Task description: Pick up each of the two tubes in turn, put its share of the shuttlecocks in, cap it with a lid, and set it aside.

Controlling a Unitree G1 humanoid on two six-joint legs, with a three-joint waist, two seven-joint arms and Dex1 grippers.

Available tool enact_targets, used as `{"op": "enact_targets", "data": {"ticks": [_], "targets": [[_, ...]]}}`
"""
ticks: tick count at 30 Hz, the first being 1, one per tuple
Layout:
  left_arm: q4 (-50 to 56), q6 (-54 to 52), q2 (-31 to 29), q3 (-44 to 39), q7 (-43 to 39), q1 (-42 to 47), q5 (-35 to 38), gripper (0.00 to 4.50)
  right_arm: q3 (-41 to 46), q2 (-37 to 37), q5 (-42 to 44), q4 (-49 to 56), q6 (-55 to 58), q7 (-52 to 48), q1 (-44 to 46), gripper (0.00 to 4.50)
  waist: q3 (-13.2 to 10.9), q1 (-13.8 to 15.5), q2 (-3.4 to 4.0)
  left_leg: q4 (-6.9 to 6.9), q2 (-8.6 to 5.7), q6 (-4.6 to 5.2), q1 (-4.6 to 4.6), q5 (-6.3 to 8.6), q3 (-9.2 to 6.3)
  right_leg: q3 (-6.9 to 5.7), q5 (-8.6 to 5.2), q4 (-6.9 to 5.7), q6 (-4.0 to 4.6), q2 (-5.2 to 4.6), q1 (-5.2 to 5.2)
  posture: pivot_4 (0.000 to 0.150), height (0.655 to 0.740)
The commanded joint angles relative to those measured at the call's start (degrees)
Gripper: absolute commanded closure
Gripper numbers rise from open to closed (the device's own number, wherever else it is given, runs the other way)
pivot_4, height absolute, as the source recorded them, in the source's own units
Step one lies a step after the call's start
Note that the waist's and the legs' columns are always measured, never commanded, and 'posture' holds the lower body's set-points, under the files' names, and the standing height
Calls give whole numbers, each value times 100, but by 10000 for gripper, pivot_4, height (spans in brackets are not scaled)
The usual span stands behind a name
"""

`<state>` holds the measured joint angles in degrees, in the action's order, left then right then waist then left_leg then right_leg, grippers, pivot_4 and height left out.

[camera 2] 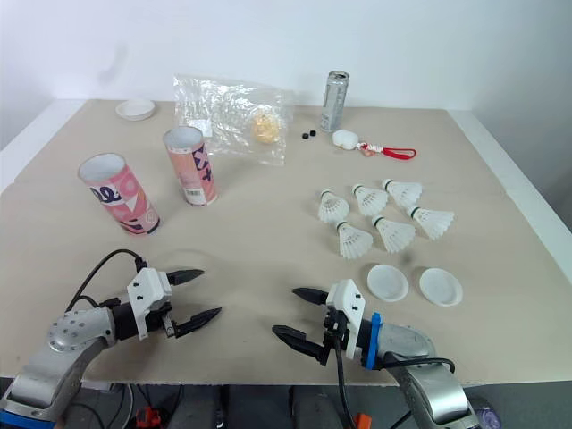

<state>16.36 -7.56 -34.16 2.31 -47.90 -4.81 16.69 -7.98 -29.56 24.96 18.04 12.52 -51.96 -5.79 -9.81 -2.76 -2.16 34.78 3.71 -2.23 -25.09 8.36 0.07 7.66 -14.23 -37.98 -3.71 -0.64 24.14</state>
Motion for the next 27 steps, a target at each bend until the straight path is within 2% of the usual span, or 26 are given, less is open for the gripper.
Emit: {"op": "enact_targets", "data": {"ticks": [1,8,15,20,27], "targets": [[41,157,-43,-144,-125,69,98,0,173,2,50,158,-79,42,-3,175,0,0,0,0,0,0,0,0,0,0,0,0,0,0,0,1500,7400],[22,241,-89,-255,-467,110,386,0,167,18,39,112,-143,73,26,175,0,0,0,0,0,0,0,0,0,1,0,0,0,0,0,1500,7400],[-28,49,-20,-639,-404,25,795,0,201,34,53,58,-159,118,85,175,0,0,0,0,0,0,-1,0,0,0,0,0,0,0,0,1500,7400],[-518,421,-370,-1130,-724,-156,741,0,319,27,63,30,-174,122,45,175,0,-5,0,0,2,0,1,0,0,0,0,-1,0,2,4,1500,7400],[-681,433,-505,-1255,-884,77,759,0,399,34,85,-4,-140,106,100,175,0,3,0,1,-1,-1,0,1,1,-1,0,-1,0,-6,8,1500,7400]]}}
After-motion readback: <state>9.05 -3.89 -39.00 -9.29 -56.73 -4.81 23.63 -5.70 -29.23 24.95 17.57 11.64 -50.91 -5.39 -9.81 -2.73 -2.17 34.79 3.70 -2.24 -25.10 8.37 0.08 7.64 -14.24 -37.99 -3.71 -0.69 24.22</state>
